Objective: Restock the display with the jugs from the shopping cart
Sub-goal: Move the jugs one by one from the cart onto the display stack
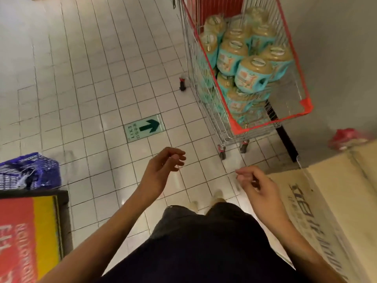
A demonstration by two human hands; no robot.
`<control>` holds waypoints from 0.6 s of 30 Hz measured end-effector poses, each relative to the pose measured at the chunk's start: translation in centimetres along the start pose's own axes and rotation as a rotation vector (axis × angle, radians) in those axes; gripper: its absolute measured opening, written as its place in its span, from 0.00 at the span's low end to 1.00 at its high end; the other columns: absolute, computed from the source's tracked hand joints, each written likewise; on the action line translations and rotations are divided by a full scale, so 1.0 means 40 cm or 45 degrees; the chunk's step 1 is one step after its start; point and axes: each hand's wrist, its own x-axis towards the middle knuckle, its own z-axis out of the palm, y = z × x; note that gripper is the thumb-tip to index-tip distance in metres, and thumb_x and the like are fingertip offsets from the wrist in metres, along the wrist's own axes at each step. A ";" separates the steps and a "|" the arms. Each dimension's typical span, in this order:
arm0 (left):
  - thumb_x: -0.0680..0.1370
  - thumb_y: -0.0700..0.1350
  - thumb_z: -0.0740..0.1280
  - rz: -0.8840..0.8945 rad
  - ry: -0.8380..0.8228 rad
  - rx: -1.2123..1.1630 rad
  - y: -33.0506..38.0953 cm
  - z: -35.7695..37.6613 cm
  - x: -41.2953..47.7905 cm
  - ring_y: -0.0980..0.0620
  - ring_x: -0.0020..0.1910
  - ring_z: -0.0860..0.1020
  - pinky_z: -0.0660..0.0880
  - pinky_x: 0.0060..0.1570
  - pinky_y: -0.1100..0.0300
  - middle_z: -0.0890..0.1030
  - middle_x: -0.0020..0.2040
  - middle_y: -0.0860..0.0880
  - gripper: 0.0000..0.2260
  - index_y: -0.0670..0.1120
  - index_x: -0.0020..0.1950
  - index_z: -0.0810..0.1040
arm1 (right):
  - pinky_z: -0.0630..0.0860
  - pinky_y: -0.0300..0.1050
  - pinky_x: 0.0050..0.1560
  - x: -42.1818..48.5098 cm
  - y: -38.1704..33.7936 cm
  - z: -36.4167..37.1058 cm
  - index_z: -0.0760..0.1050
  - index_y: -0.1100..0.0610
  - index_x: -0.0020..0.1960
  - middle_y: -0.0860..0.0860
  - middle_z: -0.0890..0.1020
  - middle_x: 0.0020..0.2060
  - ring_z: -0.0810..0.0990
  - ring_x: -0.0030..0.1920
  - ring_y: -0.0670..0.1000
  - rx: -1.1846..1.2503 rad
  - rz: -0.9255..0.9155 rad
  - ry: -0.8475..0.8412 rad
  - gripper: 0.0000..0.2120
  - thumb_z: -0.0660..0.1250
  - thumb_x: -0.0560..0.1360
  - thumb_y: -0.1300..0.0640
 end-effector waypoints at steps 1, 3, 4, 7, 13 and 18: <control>0.83 0.50 0.60 0.010 0.018 -0.010 0.010 -0.021 0.042 0.43 0.55 0.83 0.80 0.56 0.43 0.85 0.55 0.46 0.12 0.48 0.59 0.80 | 0.79 0.43 0.54 0.040 -0.012 0.004 0.81 0.40 0.54 0.40 0.86 0.48 0.84 0.52 0.43 0.003 0.018 -0.009 0.08 0.68 0.82 0.53; 0.84 0.50 0.60 0.045 0.044 -0.039 0.028 -0.059 0.131 0.43 0.55 0.83 0.81 0.55 0.43 0.85 0.55 0.46 0.11 0.49 0.60 0.80 | 0.79 0.43 0.53 0.124 -0.036 0.011 0.81 0.40 0.54 0.40 0.85 0.49 0.83 0.52 0.43 0.015 0.045 -0.029 0.06 0.68 0.81 0.50; 0.83 0.51 0.61 0.062 0.053 -0.042 0.038 -0.075 0.178 0.43 0.55 0.83 0.81 0.55 0.45 0.84 0.56 0.47 0.12 0.49 0.60 0.80 | 0.78 0.42 0.53 0.172 -0.046 0.016 0.81 0.40 0.55 0.40 0.85 0.50 0.83 0.52 0.42 0.012 0.057 -0.042 0.05 0.68 0.81 0.49; 0.82 0.55 0.61 0.068 0.069 -0.025 0.058 -0.121 0.320 0.44 0.56 0.83 0.82 0.54 0.47 0.84 0.56 0.48 0.13 0.52 0.60 0.80 | 0.78 0.45 0.52 0.344 -0.080 0.048 0.81 0.44 0.55 0.39 0.85 0.48 0.82 0.49 0.40 0.014 0.101 -0.082 0.05 0.68 0.82 0.51; 0.80 0.58 0.62 -0.077 0.118 0.019 0.094 -0.249 0.556 0.48 0.58 0.83 0.80 0.57 0.48 0.84 0.57 0.52 0.11 0.59 0.57 0.81 | 0.78 0.43 0.52 0.743 -0.225 0.131 0.81 0.45 0.54 0.41 0.85 0.47 0.83 0.50 0.41 0.011 0.065 -0.168 0.06 0.69 0.82 0.55; 0.78 0.57 0.63 -0.156 0.239 0.007 0.151 -0.392 0.737 0.48 0.56 0.83 0.82 0.56 0.50 0.85 0.56 0.52 0.16 0.50 0.59 0.81 | 0.82 0.54 0.59 1.038 -0.398 0.187 0.82 0.47 0.55 0.46 0.86 0.49 0.85 0.53 0.50 0.044 -0.038 -0.225 0.05 0.68 0.82 0.54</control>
